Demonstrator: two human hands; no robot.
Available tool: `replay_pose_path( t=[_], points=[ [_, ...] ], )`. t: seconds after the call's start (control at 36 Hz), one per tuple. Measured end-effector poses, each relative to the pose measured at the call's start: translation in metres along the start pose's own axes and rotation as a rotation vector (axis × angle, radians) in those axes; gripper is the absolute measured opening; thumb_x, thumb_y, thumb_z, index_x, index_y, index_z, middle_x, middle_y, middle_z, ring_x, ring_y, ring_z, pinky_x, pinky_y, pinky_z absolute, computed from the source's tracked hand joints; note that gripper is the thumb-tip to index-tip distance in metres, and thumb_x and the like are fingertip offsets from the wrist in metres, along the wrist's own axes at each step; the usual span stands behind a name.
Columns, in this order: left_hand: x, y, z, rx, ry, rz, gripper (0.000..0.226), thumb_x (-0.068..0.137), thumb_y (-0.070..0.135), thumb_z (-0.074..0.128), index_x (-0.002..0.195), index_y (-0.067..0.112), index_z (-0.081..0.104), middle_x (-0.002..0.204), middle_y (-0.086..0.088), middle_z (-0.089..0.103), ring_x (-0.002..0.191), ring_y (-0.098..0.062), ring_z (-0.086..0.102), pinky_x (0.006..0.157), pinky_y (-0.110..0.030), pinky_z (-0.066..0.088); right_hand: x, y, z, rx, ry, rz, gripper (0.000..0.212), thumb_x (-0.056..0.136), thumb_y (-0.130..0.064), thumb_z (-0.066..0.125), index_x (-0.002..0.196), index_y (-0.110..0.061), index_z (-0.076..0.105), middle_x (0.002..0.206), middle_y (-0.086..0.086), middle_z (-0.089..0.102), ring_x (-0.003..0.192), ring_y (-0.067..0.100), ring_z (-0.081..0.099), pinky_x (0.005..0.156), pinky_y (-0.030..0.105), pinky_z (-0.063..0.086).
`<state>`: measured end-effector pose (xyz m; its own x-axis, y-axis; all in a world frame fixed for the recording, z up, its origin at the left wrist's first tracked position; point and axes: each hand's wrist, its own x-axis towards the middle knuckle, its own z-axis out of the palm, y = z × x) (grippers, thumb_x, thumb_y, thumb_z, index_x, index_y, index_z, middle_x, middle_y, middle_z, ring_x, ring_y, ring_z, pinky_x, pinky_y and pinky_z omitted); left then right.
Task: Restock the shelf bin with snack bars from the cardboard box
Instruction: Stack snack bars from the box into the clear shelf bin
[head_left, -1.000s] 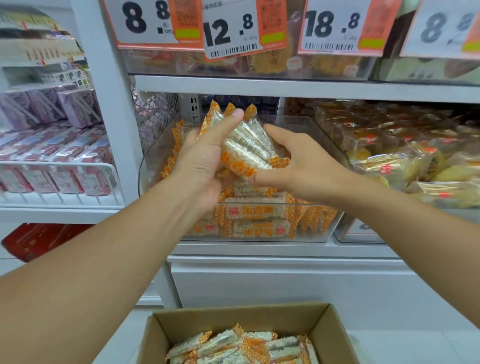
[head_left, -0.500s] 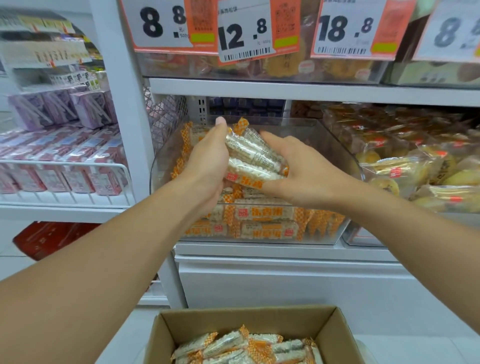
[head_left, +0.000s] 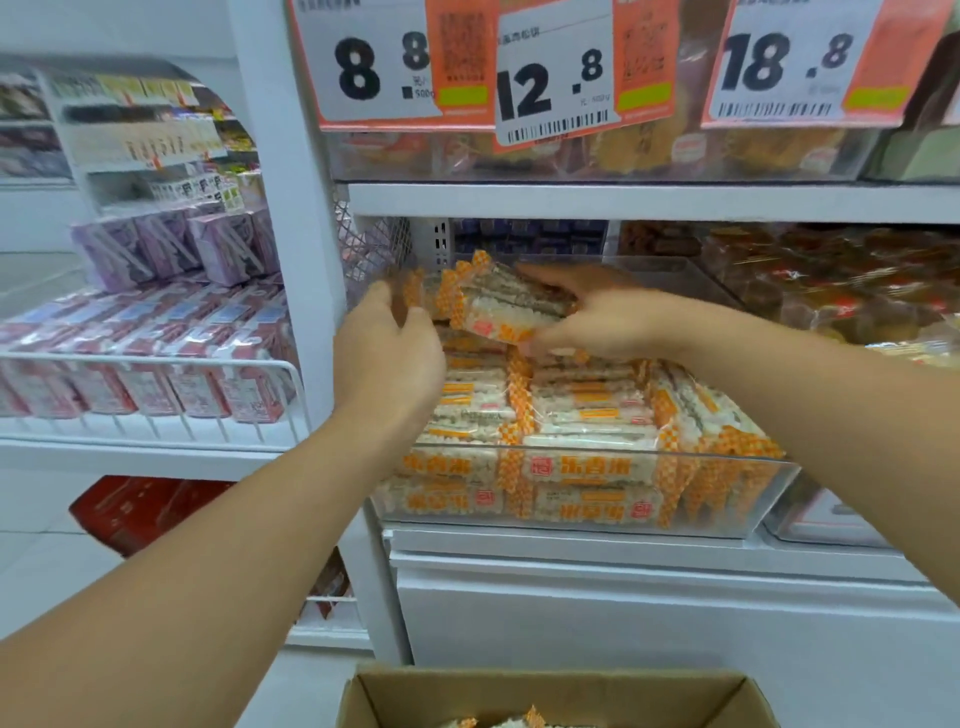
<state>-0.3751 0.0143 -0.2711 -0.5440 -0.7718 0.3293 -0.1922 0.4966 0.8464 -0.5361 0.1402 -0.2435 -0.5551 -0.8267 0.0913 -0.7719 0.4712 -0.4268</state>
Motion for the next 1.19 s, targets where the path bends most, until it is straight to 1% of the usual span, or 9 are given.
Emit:
replay_pose_path(
  t=[0.11, 0.22, 0.33, 0.39, 0.47, 0.69, 0.83, 1.0, 1.19],
  points=[
    [0.0, -0.017, 0.013, 0.318, -0.105, 0.098, 0.023, 0.097, 0.017, 0.048, 0.117, 0.008, 0.055, 0.123, -0.015, 0.058, 0.117, -0.039, 0.053, 0.095, -0.045, 0.044, 0.039, -0.012, 0.005, -0.068, -0.075, -0.039, 0.092, 0.082, -0.043, 0.079, 0.158, -0.039, 0.026, 0.16, -0.009, 0.035, 0.143, 0.015, 0.038, 0.104, 0.021, 0.031],
    [-0.001, -0.025, 0.02, 0.541, -0.248, 0.102, 0.067, 0.091, 0.021, 0.051, 0.15, 0.005, 0.027, 0.154, -0.012, 0.03, 0.14, -0.036, 0.034, 0.112, -0.051, 0.036, 0.065, -0.019, 0.024, -0.3, -0.062, -0.071, 0.09, 0.081, -0.052, 0.07, 0.158, -0.04, 0.024, 0.156, 0.002, 0.029, 0.145, 0.027, 0.028, 0.111, 0.037, 0.034],
    [0.001, -0.026, 0.024, 0.623, -0.29, 0.115, 0.091, 0.089, 0.025, 0.054, 0.158, 0.006, -0.002, 0.167, -0.01, 0.0, 0.153, -0.03, 0.008, 0.12, -0.044, 0.022, 0.068, -0.022, 0.033, -0.44, -0.032, -0.069, 0.09, 0.084, -0.061, 0.057, 0.159, -0.037, 0.015, 0.168, -0.004, 0.0, 0.155, 0.026, -0.004, 0.122, 0.051, 0.014],
    [0.002, -0.026, 0.025, 0.653, -0.266, 0.153, 0.092, 0.09, 0.03, 0.052, 0.159, 0.008, -0.005, 0.168, -0.008, -0.006, 0.154, -0.027, 0.0, 0.122, -0.043, 0.017, 0.067, -0.025, 0.034, -0.424, -0.079, -0.06, 0.092, 0.085, -0.065, 0.054, 0.16, -0.034, 0.012, 0.169, -0.001, 0.007, 0.155, 0.025, 0.009, 0.123, 0.046, 0.022],
    [0.005, -0.025, 0.025, 0.788, -0.196, 0.345, 0.09, 0.084, 0.04, 0.034, 0.16, 0.009, -0.003, 0.168, -0.01, -0.003, 0.155, -0.027, -0.001, 0.126, -0.043, 0.008, 0.065, -0.032, 0.037, -0.436, -0.095, -0.074, 0.096, 0.082, -0.074, 0.044, 0.16, -0.024, 0.017, 0.167, 0.001, 0.022, 0.151, 0.026, 0.026, 0.119, 0.04, 0.032],
    [0.015, -0.027, 0.019, 0.93, -0.363, 0.318, 0.074, 0.097, 0.036, 0.038, 0.159, 0.007, 0.008, 0.167, -0.012, 0.013, 0.153, -0.029, 0.014, 0.125, -0.038, 0.009, 0.063, -0.038, 0.05, -0.465, -0.117, -0.089, 0.09, 0.096, -0.066, 0.04, 0.162, -0.017, 0.003, 0.17, 0.001, -0.002, 0.155, 0.029, 0.004, 0.123, 0.04, 0.014],
    [0.009, -0.024, 0.018, 0.916, -0.342, 0.317, 0.073, 0.098, 0.035, 0.039, 0.159, 0.01, 0.009, 0.167, -0.009, 0.012, 0.152, -0.027, 0.014, 0.121, -0.041, 0.018, 0.058, -0.028, 0.038, -0.16, -0.078, -0.126, 0.106, 0.086, -0.057, 0.071, 0.162, -0.02, 0.008, 0.169, -0.004, -0.008, 0.155, 0.017, -0.002, 0.119, 0.025, 0.008],
    [0.009, -0.025, 0.019, 0.906, -0.319, 0.332, 0.075, 0.099, 0.038, 0.039, 0.16, 0.01, 0.007, 0.168, -0.009, 0.01, 0.154, -0.026, 0.011, 0.122, -0.041, 0.017, 0.053, -0.01, 0.043, 0.557, 0.199, 0.198, 0.12, 0.068, -0.035, 0.092, 0.161, -0.024, 0.017, 0.167, -0.001, 0.018, 0.152, 0.022, 0.021, 0.119, 0.041, 0.03],
    [0.009, -0.028, 0.019, 0.877, -0.309, 0.37, 0.072, 0.1, 0.038, 0.035, 0.161, 0.013, 0.004, 0.169, -0.006, 0.005, 0.155, -0.024, 0.006, 0.125, -0.041, 0.01, 0.061, -0.037, 0.047, 0.942, 0.192, 0.377, 0.073, 0.099, -0.069, 0.031, 0.158, -0.026, 0.027, 0.164, 0.001, 0.027, 0.144, 0.022, 0.034, 0.12, 0.043, 0.02]
  ],
)
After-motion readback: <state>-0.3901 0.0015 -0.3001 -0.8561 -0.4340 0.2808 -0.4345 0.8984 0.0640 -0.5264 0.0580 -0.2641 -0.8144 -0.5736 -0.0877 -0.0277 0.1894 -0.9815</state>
